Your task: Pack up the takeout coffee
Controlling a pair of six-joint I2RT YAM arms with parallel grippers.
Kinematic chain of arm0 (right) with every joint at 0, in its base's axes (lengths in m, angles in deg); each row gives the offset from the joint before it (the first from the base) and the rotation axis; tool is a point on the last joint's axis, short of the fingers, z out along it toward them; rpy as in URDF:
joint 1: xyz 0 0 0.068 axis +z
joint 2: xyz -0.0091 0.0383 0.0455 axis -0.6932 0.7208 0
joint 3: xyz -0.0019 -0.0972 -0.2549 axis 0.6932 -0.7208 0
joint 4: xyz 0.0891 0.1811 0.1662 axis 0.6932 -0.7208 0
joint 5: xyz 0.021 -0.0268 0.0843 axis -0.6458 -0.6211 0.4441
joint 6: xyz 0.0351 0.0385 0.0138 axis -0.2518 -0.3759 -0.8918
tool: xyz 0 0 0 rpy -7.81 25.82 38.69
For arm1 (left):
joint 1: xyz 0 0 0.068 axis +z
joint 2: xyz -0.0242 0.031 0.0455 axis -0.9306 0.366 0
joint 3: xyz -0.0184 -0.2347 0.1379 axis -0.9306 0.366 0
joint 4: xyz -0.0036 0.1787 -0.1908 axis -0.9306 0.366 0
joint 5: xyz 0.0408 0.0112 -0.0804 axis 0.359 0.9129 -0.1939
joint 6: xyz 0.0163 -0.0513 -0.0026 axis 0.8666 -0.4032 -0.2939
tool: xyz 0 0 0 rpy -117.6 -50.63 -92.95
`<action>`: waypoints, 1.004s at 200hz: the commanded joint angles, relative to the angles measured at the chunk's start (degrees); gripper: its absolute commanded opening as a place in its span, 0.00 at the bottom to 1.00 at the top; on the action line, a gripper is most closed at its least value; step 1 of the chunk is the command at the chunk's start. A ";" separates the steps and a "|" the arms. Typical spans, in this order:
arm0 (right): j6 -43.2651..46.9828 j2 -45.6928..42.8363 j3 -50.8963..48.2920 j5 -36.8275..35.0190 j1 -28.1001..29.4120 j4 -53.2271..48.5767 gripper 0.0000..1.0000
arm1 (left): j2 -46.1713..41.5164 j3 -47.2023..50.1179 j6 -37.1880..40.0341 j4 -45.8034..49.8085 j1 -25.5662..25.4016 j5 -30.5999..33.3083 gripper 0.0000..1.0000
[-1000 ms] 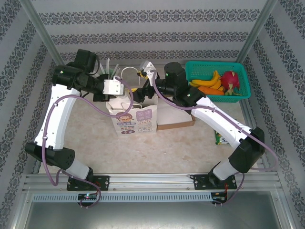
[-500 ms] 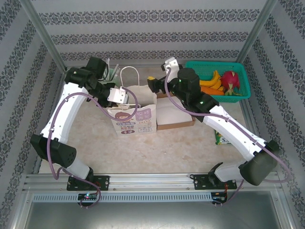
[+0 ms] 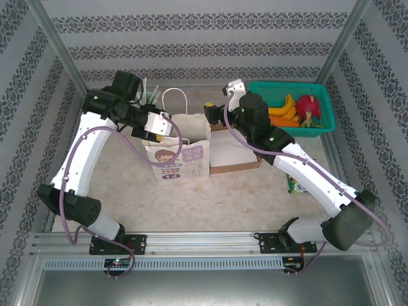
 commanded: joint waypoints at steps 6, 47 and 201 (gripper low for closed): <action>-0.96 -2.89 -2.45 -2.74 -1.23 1.20 0.98 | -4.86 -0.22 -3.85 -6.85 2.25 -4.40 0.56; -3.19 -5.58 -6.75 -8.26 -4.29 2.00 0.98 | -13.25 10.13 -21.92 -28.68 5.25 -6.11 0.79; -4.35 -2.82 -38.93 -5.15 -30.58 19.07 0.98 | -34.18 67.46 -87.34 -76.58 6.92 73.94 1.00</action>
